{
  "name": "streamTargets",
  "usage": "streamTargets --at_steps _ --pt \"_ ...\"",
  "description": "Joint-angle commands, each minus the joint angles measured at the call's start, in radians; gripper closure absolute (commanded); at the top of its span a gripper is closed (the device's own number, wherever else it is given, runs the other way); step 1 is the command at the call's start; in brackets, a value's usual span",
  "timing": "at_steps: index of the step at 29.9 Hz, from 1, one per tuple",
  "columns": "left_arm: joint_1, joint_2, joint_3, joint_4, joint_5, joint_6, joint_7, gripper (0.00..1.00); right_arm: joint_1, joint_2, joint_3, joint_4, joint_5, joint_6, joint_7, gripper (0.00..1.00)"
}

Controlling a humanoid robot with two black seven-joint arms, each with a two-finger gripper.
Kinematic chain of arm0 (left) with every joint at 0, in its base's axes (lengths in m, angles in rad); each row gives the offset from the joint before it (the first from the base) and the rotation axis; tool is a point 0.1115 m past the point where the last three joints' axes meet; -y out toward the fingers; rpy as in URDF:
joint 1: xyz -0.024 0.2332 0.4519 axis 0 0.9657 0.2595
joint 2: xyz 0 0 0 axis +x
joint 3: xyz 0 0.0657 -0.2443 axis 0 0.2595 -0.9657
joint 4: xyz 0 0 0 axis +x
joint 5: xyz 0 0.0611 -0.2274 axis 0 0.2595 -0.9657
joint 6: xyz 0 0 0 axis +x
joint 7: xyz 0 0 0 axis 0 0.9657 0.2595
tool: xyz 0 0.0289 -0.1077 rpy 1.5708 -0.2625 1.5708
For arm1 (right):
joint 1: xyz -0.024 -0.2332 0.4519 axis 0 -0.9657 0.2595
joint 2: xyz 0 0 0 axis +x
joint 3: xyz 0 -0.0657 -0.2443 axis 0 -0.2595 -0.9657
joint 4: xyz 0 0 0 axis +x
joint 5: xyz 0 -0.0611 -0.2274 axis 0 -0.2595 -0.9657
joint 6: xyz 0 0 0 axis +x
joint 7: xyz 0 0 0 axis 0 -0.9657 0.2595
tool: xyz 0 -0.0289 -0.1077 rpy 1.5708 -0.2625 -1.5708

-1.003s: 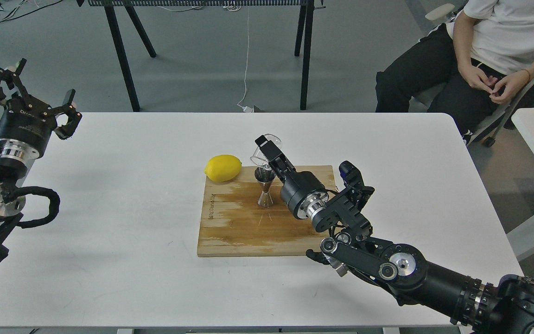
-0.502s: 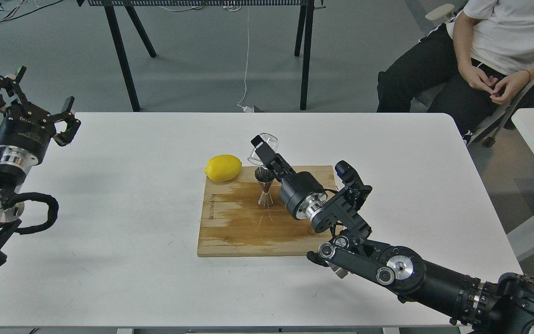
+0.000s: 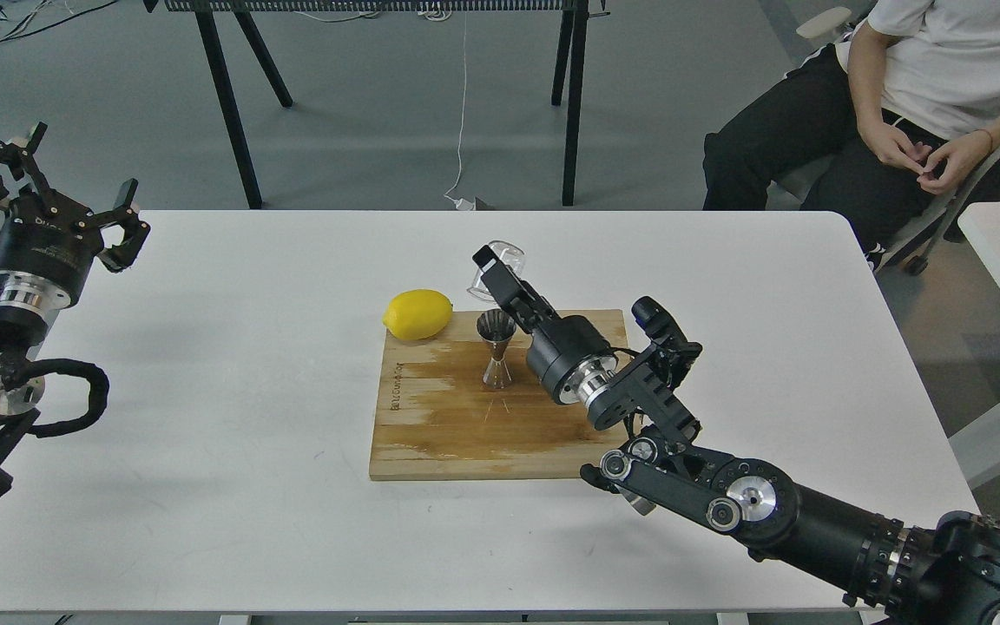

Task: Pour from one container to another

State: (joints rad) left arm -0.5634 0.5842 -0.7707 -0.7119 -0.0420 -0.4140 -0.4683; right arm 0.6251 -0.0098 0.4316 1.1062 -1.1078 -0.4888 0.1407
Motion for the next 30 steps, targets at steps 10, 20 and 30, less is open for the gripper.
streamTargets --at_steps 10,20,30 --pt "-0.001 0.002 -0.016 0.0 -0.001 -0.002 0.0 0.0 -0.06 -0.202 0.346 0.259 0.675 0.0 -0.121 0.67" --pt "-0.003 0.003 -0.016 -0.006 -0.001 -0.002 0.003 0.0 -0.29 -0.22 0.7 0.201 1.086 0.202 -0.178 0.67" --pt "-0.012 -0.006 -0.013 -0.006 0.001 0.0 0.007 0.0 -0.32 -0.217 0.861 -0.117 1.419 0.415 -0.276 0.68"
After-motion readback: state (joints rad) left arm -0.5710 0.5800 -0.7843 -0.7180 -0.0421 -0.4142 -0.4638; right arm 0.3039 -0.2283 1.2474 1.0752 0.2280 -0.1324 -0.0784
